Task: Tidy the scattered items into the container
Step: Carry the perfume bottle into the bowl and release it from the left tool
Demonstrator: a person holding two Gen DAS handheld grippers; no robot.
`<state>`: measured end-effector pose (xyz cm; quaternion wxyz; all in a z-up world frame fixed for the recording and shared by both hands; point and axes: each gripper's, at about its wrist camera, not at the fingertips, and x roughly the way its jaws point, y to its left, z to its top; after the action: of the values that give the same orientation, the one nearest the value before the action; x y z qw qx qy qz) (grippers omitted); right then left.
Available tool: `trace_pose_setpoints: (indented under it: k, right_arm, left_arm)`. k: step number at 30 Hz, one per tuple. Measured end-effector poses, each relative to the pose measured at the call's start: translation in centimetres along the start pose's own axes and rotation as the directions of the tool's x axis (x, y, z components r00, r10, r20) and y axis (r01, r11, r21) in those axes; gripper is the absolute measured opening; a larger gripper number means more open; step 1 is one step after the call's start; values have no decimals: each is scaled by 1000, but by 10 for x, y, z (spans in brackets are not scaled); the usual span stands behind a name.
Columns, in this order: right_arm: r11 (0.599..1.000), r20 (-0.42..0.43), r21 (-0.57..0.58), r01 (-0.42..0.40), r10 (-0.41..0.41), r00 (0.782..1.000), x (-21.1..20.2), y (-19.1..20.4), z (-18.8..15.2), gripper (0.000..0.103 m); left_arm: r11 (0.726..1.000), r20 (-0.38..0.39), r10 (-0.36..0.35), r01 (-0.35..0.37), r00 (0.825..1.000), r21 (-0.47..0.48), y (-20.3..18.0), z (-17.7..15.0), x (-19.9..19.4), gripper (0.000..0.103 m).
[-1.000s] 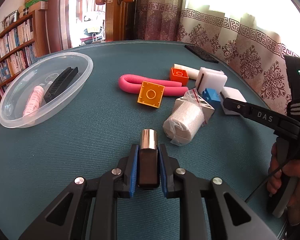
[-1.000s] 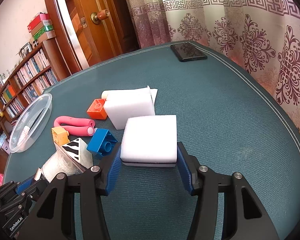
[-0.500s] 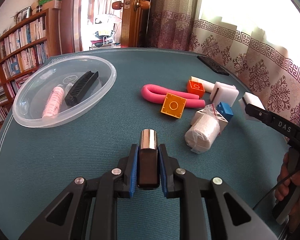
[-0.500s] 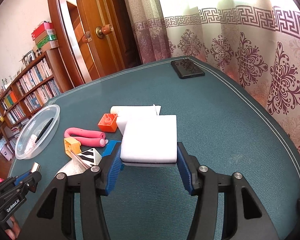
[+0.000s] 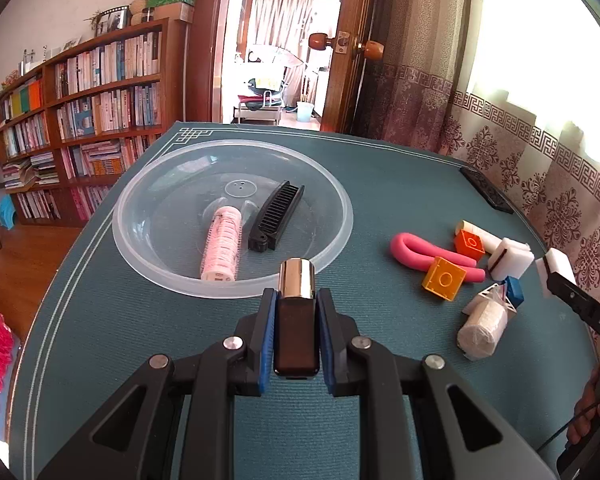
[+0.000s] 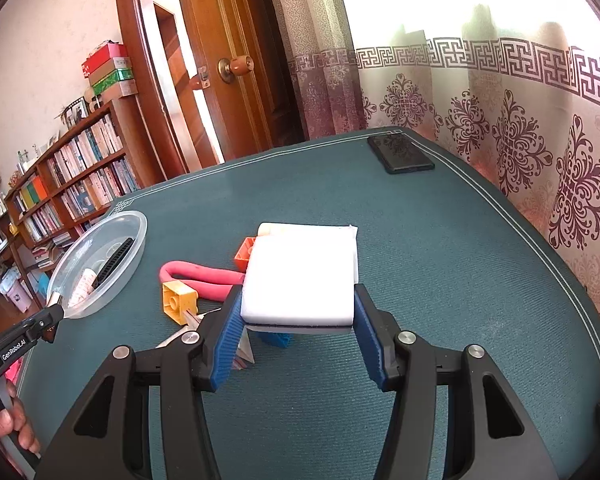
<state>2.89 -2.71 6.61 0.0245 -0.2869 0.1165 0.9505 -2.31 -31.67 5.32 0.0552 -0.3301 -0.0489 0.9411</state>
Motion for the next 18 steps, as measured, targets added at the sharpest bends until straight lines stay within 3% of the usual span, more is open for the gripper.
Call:
trace_pose_setpoints:
  k: [8, 18]
  right_arm:
    - [998, 6, -45, -37, 37, 999, 1, 24, 5, 56]
    - [989, -15, -109, -96, 95, 995, 8, 61, 7, 56]
  left_arm:
    - [998, 61, 54, -53, 997, -21, 26, 23, -4, 22]
    - [997, 73, 78, -76, 994, -35, 52, 52, 5, 22]
